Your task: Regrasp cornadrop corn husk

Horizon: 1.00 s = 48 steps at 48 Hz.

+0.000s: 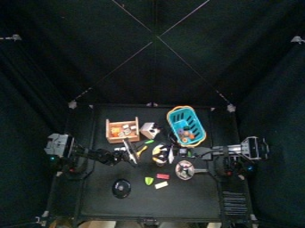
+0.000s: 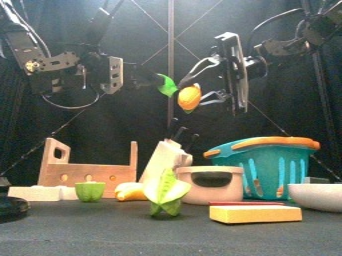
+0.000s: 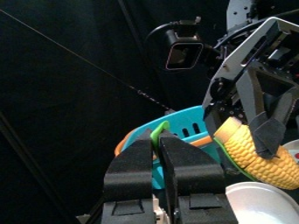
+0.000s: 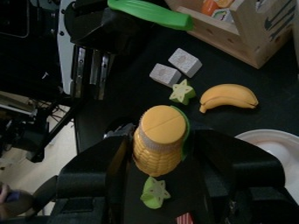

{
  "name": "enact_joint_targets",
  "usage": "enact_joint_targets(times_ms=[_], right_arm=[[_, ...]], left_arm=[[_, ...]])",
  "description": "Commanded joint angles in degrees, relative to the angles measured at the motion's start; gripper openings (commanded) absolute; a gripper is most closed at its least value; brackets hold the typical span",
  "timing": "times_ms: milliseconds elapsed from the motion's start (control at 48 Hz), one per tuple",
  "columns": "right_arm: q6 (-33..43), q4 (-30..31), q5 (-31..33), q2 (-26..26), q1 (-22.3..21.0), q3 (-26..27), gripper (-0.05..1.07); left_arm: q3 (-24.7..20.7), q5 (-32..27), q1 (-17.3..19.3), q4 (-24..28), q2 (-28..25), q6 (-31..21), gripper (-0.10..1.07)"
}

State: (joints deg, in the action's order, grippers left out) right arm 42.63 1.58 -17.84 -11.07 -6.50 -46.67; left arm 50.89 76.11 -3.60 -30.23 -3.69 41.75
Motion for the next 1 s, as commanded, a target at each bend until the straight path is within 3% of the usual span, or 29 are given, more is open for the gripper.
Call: enact_joint_targets(times_ms=[0, 167, 312, 562, 708, 979], right_arm=[[-0.1, 0.1, -0.2, -1.4, 0.3, 0.8, 0.63], [-0.1, 0.1, 2.5, -6.2, 1.3, -0.7, 0.63], [-0.1, -0.4, 4.9, -12.3, 1.7, -4.7, 0.63], [-0.4, -0.5, 7.2, -25.3, 1.5, -11.2, 0.63], [-0.2, 1.6, 8.0, -31.9, -0.3, -12.7, 0.63], [-0.2, 1.9, 10.6, -36.8, -4.6, -15.3, 0.63]], left_arm=[[-0.4, 0.6, 0.1, 0.0, 0.9, -0.1, 0.32], [-0.8, -0.5, 0.1, 0.1, 0.4, -0.4, 0.33], [-3.7, -4.6, 0.2, 1.3, -1.4, -0.4, 0.33], [-12.2, -17.0, 1.5, 2.5, -6.1, -0.9, 0.33], [-17.8, -24.1, 2.5, 2.9, -9.0, -4.1, 0.33], [-26.5, -33.4, 4.7, 7.3, -15.4, -7.0, 0.33]])
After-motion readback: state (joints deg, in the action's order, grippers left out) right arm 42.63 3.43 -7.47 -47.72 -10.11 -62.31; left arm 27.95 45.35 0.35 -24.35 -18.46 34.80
